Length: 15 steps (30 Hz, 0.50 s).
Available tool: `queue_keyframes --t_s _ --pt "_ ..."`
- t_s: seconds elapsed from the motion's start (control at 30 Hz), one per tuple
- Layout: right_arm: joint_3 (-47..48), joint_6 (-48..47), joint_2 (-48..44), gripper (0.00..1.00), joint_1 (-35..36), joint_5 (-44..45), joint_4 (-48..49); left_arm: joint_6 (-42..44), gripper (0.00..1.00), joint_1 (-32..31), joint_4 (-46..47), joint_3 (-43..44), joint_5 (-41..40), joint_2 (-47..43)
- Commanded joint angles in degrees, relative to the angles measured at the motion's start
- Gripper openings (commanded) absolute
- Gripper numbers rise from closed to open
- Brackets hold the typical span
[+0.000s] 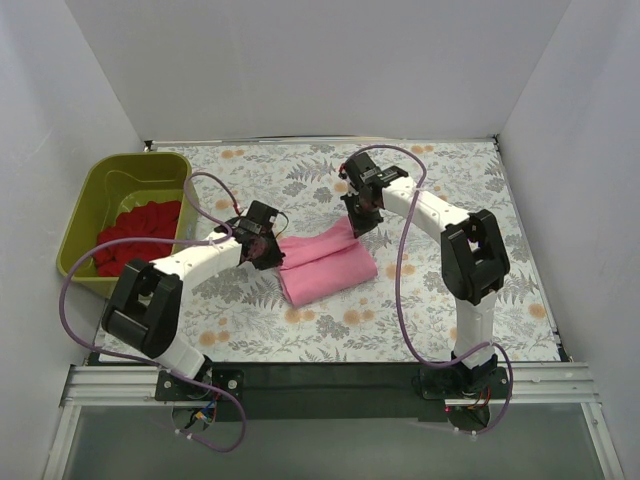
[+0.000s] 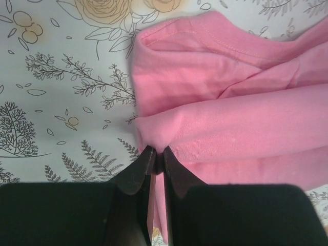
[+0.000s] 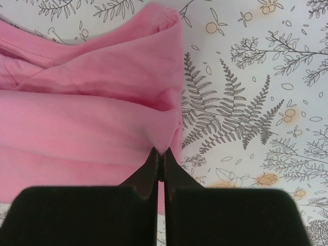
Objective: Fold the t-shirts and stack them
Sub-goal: Fold the tshirt
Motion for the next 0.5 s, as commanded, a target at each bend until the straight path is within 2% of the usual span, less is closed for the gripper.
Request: queue_keyframes --t_s 0.0,0.33,0.47 --pt "-1.14 0.49 -4.19 0.01 -1.24 3.16 1.84 1.85 0.09 0.63 -0.55 2.03 -2.61 -3.75" --pt "-4.57 1.55 -5.25 0.01 -2.03 2.72 4.48 3.26 0.09 0.63 1.21 1.76 -1.11 -3.14" --pt "-5.01 1.72 -4.73 0.02 -2.21 2.72 5.19 1.86 0.13 0.63 1.21 1.59 -1.73 -1.21"
